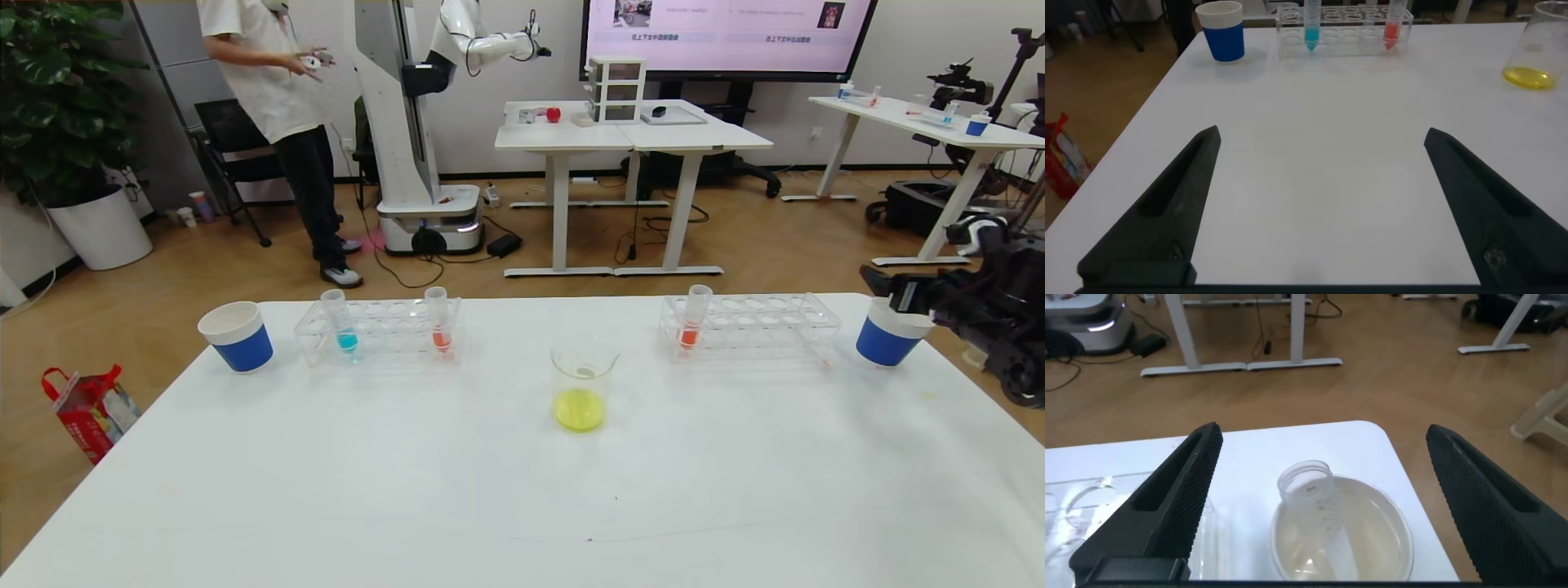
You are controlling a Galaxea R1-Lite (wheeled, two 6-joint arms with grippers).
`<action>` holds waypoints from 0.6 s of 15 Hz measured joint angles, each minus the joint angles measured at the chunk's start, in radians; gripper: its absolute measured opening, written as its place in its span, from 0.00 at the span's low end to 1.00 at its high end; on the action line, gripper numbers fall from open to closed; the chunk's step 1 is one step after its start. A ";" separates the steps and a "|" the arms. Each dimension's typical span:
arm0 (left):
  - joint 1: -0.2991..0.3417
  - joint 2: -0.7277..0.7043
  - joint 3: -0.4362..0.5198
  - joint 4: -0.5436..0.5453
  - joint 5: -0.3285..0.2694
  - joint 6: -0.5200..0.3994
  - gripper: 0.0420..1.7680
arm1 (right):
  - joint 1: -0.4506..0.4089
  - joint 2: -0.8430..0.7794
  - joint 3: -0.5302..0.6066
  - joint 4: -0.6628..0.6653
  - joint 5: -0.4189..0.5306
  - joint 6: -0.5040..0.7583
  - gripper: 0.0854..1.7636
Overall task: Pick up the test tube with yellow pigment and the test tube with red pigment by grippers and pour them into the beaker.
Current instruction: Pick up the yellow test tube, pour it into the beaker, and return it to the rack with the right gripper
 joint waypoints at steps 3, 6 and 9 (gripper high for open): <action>0.000 0.000 0.000 0.000 0.000 0.000 0.98 | 0.069 -0.050 -0.008 0.008 -0.001 0.001 0.98; 0.000 0.000 0.000 0.000 0.000 0.000 0.98 | 0.179 -0.118 -0.014 0.061 -0.009 0.003 0.98; 0.000 0.000 0.000 0.000 0.000 0.000 0.98 | 0.299 -0.181 0.004 0.088 -0.079 0.006 0.98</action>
